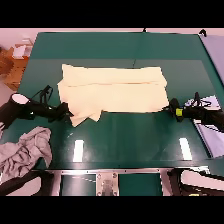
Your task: Fold the shirts.
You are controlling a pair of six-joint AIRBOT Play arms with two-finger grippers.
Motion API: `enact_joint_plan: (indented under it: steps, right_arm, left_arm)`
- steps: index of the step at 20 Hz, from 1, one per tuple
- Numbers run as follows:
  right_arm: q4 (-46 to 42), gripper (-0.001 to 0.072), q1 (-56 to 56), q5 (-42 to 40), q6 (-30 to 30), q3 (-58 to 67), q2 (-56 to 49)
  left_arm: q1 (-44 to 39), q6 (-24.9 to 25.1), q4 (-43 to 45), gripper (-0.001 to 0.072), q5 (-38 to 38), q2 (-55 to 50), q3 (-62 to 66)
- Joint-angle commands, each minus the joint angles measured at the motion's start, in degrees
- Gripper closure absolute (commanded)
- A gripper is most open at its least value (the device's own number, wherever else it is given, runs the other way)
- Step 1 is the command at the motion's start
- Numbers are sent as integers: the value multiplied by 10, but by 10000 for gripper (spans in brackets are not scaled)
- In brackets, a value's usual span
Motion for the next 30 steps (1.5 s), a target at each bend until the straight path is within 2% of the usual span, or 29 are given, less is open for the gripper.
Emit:
enact_joint_plan:
  steps: [1,4,6,9,14,19,24,26,29,30]
  right_arm:
    - [-128,695,-43,79,44,1,63]
    - [-194,694,-53,134,57,1,115]
    - [-201,694,-53,164,57,1,136]
    - [-201,694,-53,190,70,5,166]
    - [-197,694,-3,184,94,103,152]
    - [-197,694,57,184,125,280,35]
    - [-196,693,95,184,154,444,-156]
    - [-196,693,100,182,175,505,-233]
    - [-165,680,101,157,191,590,-333]
    - [-137,519,101,130,191,614,-359]
  left_arm:
    - [-1,-82,107,686,-125,87,-3]
    - [-21,-113,110,686,-163,128,-4]
    - [-54,-128,110,686,-186,132,-4]
    - [-87,-142,110,686,-183,131,10]
    - [-87,-171,169,686,-159,120,152]
    - [-87,-148,168,686,-160,-30,314]
    - [-82,-130,172,686,-145,-224,493]
    - [-68,-130,170,686,-126,-291,550]
    - [-47,-117,152,682,-55,-368,602]
    - [-44,-113,130,466,-16,-384,613]
